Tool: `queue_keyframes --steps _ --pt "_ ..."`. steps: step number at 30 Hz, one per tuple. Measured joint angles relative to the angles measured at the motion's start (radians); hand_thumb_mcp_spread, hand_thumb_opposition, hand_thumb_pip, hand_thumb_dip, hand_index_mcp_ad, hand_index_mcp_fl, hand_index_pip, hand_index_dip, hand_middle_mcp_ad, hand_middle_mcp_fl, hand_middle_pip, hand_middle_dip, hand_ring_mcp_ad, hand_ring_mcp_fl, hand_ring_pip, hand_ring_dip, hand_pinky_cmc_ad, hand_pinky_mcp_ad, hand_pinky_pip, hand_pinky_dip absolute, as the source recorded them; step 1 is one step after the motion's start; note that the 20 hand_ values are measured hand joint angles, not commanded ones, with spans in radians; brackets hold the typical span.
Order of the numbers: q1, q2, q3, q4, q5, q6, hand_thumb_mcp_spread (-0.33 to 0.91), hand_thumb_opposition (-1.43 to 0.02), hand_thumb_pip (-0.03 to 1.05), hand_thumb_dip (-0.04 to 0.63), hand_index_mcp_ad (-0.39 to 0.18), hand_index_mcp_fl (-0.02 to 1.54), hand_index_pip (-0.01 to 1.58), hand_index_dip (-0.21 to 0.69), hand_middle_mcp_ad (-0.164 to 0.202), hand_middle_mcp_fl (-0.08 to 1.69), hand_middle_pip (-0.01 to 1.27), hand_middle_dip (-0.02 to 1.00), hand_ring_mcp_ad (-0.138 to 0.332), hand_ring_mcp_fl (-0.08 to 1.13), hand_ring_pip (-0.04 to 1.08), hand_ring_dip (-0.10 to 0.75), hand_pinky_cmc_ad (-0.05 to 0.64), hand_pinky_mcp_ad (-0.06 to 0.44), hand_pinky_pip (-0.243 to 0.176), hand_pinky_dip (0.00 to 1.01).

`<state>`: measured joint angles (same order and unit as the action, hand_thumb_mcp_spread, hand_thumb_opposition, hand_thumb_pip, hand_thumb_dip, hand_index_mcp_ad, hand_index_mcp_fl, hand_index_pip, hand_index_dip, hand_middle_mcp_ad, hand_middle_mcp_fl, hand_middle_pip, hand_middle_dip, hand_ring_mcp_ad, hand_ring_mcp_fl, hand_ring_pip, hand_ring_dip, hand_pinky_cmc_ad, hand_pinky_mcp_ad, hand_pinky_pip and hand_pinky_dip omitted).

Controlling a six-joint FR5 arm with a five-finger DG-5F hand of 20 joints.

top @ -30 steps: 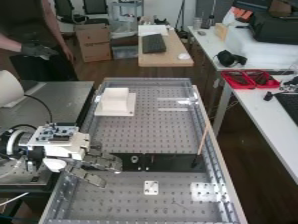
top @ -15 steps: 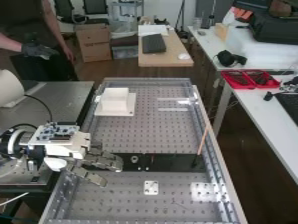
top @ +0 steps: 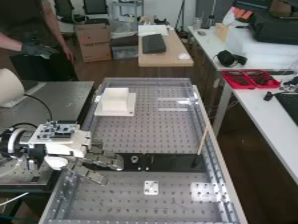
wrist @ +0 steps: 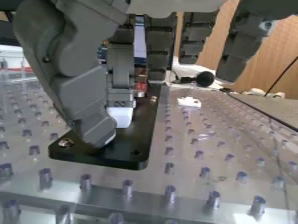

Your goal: Grab the smaller nut and place it in the white container

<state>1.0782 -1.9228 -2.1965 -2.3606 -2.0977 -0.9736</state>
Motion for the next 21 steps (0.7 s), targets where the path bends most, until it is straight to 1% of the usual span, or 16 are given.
queue_keyframes --steps 5,10,13,21 --pt "0.0 0.002 0.002 -0.002 -0.003 0.001 0.44 -0.88 0.68 0.206 -0.122 0.32 1.52 0.112 0.044 0.22 0.11 0.24 0.101 0.02 0.1 0.129 0.333 0.295 0.084 0.2" --pt "0.0 0.003 0.007 -0.007 -0.006 0.0 0.44 -0.88 0.68 0.206 -0.122 0.32 1.52 0.112 0.044 0.22 0.11 0.24 0.099 0.02 0.1 0.127 0.333 0.295 0.08 0.2" --pt "0.001 0.003 0.012 -0.014 -0.008 -0.002 0.43 -0.88 0.66 0.202 -0.122 0.37 1.52 0.112 0.044 0.22 0.11 0.24 0.096 0.02 0.1 0.127 0.33 0.295 0.084 0.2" --pt "0.004 0.009 0.019 -0.022 -0.016 0.0 0.43 -0.88 0.66 0.202 -0.122 0.37 1.52 0.112 0.045 0.22 0.11 0.24 0.096 0.02 0.1 0.127 0.33 0.295 0.084 0.2"
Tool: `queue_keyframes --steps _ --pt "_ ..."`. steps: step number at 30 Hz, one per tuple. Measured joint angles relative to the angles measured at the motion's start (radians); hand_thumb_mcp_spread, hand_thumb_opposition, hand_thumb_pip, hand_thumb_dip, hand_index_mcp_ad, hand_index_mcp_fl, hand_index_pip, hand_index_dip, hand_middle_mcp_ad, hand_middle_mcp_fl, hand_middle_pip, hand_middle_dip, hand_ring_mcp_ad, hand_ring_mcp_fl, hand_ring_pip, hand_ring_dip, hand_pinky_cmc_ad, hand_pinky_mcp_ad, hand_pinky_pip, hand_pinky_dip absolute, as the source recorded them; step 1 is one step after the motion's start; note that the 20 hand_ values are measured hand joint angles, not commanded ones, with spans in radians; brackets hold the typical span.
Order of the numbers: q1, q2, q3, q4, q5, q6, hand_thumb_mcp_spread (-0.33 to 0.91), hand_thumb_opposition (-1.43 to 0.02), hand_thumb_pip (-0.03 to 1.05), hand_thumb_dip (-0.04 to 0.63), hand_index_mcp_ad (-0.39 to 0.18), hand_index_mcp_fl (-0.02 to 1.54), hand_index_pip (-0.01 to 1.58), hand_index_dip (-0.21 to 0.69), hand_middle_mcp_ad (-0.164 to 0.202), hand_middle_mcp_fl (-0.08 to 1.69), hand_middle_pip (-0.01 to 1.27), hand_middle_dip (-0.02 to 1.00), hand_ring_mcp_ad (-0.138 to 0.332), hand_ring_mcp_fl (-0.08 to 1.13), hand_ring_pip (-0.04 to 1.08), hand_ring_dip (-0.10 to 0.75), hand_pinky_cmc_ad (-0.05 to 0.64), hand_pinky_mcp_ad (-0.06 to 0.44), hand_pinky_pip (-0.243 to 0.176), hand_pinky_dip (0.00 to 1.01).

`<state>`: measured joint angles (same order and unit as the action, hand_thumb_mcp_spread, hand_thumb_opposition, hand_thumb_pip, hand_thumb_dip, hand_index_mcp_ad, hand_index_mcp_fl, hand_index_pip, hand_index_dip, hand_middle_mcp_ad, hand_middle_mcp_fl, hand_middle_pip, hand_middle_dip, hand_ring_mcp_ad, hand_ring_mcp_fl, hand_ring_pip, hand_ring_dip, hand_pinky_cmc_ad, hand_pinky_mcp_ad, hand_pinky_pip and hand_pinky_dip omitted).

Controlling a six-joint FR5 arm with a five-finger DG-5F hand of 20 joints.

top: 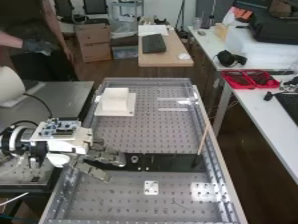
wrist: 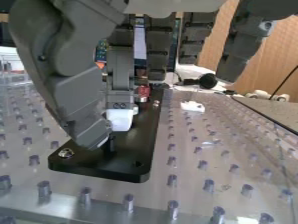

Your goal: Grab the smaller nut and place it in the white container

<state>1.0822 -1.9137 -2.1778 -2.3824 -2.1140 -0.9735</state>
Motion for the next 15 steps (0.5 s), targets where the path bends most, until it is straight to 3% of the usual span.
queue_keyframes --steps 7,15 --pt "0.016 0.045 0.008 -0.04 -0.006 0.005 0.43 -0.88 0.66 0.202 -0.122 0.37 1.52 0.112 0.047 0.22 0.11 0.24 0.098 0.02 0.1 0.131 0.33 0.295 0.084 0.19" --pt "0.073 0.114 0.042 -0.145 -0.033 0.007 0.43 -0.88 0.66 0.202 -0.122 0.37 1.52 0.112 0.042 0.22 0.11 0.24 0.094 0.02 0.1 0.127 0.33 0.295 0.099 0.2"
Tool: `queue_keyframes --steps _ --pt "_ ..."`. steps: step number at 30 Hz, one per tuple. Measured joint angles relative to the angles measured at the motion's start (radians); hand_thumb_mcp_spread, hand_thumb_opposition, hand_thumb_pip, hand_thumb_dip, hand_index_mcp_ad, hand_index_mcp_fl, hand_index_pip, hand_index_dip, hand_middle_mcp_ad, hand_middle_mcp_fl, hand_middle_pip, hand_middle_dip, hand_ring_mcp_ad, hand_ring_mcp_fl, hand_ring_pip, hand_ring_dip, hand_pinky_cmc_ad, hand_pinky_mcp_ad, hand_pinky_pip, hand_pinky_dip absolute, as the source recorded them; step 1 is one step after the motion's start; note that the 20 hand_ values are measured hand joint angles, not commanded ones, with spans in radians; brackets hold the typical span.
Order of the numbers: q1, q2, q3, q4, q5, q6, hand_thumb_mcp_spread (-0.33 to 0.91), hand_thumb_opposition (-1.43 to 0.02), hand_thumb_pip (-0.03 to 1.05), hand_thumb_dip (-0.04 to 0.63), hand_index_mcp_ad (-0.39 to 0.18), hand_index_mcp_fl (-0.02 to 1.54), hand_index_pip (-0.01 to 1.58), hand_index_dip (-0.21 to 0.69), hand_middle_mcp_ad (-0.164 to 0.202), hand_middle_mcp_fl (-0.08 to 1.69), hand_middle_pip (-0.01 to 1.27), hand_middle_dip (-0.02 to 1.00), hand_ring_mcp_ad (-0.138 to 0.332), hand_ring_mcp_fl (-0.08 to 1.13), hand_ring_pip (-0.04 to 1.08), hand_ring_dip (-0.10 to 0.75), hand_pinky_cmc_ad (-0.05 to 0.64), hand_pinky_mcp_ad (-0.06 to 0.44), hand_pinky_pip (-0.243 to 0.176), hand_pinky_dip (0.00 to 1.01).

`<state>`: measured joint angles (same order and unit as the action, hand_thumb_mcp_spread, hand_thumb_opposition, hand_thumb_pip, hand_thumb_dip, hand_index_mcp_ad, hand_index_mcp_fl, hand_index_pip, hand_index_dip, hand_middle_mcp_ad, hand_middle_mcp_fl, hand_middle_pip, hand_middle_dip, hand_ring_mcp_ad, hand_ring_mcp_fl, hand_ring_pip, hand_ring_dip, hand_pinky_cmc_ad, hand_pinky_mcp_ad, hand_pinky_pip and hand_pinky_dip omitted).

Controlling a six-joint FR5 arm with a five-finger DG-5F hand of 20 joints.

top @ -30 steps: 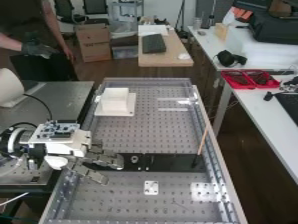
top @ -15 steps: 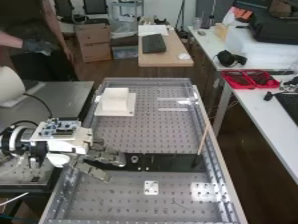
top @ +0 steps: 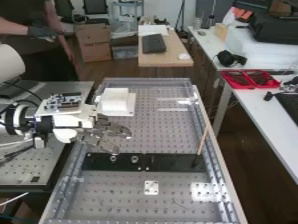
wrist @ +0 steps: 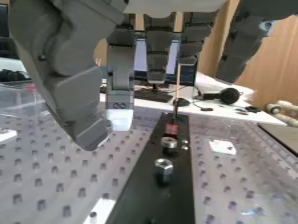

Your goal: Grab the smaller nut and place it in the white container

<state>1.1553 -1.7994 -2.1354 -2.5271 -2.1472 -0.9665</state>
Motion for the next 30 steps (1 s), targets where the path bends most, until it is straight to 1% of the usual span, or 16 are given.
queue_keyframes --steps 1,4,6,8,12,14,18,19,21,23,24,27,30 --pt "0.011 0.007 0.007 -0.017 -0.005 0.0 0.43 -0.88 0.66 0.202 -0.122 0.37 1.52 0.108 0.049 0.22 0.11 0.24 0.094 0.02 0.1 0.127 0.333 0.295 0.099 0.2" --pt "0.049 0.026 0.03 -0.061 -0.024 0.002 0.43 -0.88 0.66 0.202 -0.122 0.37 1.52 0.108 0.044 0.22 0.11 0.24 0.094 0.02 0.1 0.127 0.33 0.295 0.099 0.2" --pt "0.067 0.032 0.039 -0.076 -0.033 0.004 0.43 -0.88 0.66 0.202 -0.122 0.37 1.52 0.108 0.047 0.22 0.11 0.24 0.093 0.02 0.1 0.127 0.333 0.295 0.099 0.2" --pt "0.103 0.039 0.054 -0.098 -0.051 0.006 0.43 -0.88 0.66 0.202 -0.122 0.37 1.52 0.108 0.045 0.22 0.11 0.24 0.094 0.02 0.1 0.131 0.333 0.295 0.099 0.2" --pt "0.15 0.041 0.069 -0.116 -0.079 0.008 0.43 -0.88 0.66 0.202 -0.122 0.37 1.52 0.108 0.045 0.22 0.11 0.24 0.094 0.02 0.1 0.127 0.333 0.295 0.099 0.2" --pt "0.188 0.04 0.079 -0.126 -0.103 0.012 0.43 -0.88 0.66 0.202 -0.122 0.37 1.52 0.108 0.047 0.24 0.11 0.24 0.094 0.02 0.1 0.127 0.333 0.295 0.099 0.2" --pt "0.241 0.03 0.093 -0.138 -0.139 0.017 0.43 -0.88 0.66 0.202 -0.122 0.37 1.52 0.108 0.044 0.24 0.11 0.24 0.093 0.02 0.1 0.127 0.333 0.295 0.099 0.2" --pt "0.258 0.024 0.097 -0.141 -0.151 0.019 0.43 -0.88 0.66 0.202 -0.122 0.37 1.52 0.108 0.049 0.24 0.11 0.24 0.096 0.02 0.1 0.127 0.333 0.295 0.099 0.2" --pt "0.284 0.013 0.104 -0.145 -0.169 0.022 0.43 -0.88 0.66 0.202 -0.122 0.37 1.52 0.108 0.044 0.24 0.11 0.24 0.093 0.02 0.1 0.127 0.333 0.295 0.099 0.2" --pt "0.313 0.0 0.111 -0.15 -0.187 0.025 0.43 -0.88 0.66 0.202 -0.122 0.37 1.52 0.108 0.049 0.24 0.11 0.24 0.093 0.02 0.1 0.127 0.333 0.295 0.099 0.2" --pt "0.323 -0.005 0.114 -0.151 -0.192 0.026 0.43 -0.88 0.66 0.202 -0.122 0.37 1.52 0.108 0.044 0.24 0.11 0.24 0.093 0.02 0.1 0.127 0.33 0.295 0.099 0.2" --pt "0.357 -0.026 0.124 -0.156 -0.208 0.028 0.43 -0.88 0.66 0.202 -0.122 0.37 1.52 0.108 0.049 0.24 0.11 0.24 0.093 0.02 0.1 0.127 0.333 0.295 0.099 0.2" --pt "0.392 -0.048 0.135 -0.157 -0.218 0.032 0.43 -0.88 0.66 0.202 -0.122 0.37 1.52 0.108 0.045 0.24 0.11 0.24 0.093 0.02 0.1 0.127 0.333 0.295 0.099 0.2"
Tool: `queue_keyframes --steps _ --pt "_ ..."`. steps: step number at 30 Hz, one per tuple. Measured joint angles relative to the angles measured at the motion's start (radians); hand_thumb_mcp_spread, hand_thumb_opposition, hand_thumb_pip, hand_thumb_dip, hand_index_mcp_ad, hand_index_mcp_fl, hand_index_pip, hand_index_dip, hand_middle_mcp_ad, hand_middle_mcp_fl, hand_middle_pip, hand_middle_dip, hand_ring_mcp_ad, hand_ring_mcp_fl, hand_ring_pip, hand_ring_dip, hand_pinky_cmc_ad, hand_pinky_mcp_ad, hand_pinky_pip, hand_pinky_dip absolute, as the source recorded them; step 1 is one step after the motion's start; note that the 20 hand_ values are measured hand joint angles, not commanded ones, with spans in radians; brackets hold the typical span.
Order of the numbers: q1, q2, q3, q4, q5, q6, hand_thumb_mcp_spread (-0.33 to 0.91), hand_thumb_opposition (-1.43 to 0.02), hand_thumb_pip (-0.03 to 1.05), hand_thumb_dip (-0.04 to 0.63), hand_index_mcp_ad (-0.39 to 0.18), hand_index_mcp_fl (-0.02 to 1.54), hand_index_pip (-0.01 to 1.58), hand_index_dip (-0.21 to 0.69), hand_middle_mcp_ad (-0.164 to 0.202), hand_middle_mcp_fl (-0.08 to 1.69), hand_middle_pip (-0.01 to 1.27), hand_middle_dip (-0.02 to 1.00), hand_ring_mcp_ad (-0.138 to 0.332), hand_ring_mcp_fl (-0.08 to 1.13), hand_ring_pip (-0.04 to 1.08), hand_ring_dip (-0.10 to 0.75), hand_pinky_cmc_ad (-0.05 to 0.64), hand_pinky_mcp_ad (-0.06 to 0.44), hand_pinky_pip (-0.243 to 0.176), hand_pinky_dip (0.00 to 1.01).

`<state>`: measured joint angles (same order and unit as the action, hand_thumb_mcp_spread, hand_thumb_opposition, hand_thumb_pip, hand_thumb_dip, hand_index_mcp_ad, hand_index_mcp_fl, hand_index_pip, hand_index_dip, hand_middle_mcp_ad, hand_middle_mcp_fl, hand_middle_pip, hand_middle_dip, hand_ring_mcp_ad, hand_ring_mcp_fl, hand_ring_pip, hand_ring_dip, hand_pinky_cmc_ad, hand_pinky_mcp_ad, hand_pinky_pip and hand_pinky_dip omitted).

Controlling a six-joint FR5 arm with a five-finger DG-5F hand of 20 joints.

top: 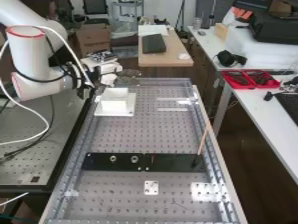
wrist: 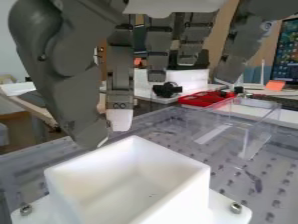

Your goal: Grab the smaller nut and place it in the white container

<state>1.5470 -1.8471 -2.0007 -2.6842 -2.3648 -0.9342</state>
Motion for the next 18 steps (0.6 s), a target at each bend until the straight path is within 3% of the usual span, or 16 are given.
queue_keyframes --steps 11,18 --pt "0.06 -0.064 0.027 0.009 0.034 0.007 0.43 -0.88 0.66 0.202 -0.122 0.37 1.52 0.108 0.051 0.24 0.11 0.24 0.096 0.02 0.1 0.127 0.333 0.295 0.099 0.2" --pt "0.048 -0.065 0.028 -0.003 0.074 0.013 0.44 -0.85 0.73 0.206 -0.162 0.07 1.52 0.143 0.051 0.17 0.11 0.24 0.096 0.02 0.1 0.127 0.333 0.293 0.099 0.2"
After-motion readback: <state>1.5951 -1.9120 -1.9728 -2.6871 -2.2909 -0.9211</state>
